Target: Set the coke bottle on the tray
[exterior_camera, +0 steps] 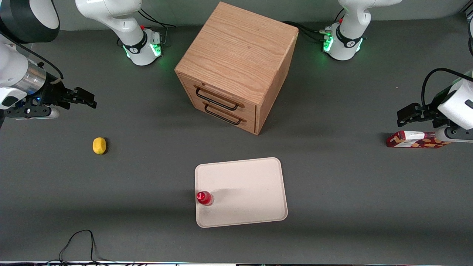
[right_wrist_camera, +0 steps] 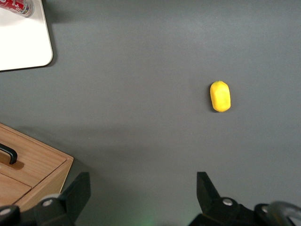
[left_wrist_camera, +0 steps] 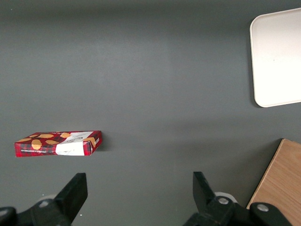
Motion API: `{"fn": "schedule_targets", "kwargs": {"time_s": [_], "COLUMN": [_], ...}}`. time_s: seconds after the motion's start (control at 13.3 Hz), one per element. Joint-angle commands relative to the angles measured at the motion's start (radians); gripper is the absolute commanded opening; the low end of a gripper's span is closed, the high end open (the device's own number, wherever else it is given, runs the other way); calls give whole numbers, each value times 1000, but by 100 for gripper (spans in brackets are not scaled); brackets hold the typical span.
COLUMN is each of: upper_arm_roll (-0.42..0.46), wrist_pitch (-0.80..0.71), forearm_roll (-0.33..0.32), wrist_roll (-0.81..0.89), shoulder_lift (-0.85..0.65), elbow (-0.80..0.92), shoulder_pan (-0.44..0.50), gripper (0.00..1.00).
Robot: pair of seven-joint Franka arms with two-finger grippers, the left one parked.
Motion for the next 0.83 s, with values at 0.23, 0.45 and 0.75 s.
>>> {"fn": "schedule_targets", "kwargs": {"time_s": [0.23,0.45,0.75], "upper_arm_roll": [-7,-7,-7], "wrist_pitch": [-10,-12,-15], "forearm_roll": [12,12,12], "wrist_roll": [-23,-20,-15], "shoulder_lift": [-3,-3,4], "elbow": [12,13,30], "shoulder_pan": [2,4,4], "gripper": [100,100,100]}}
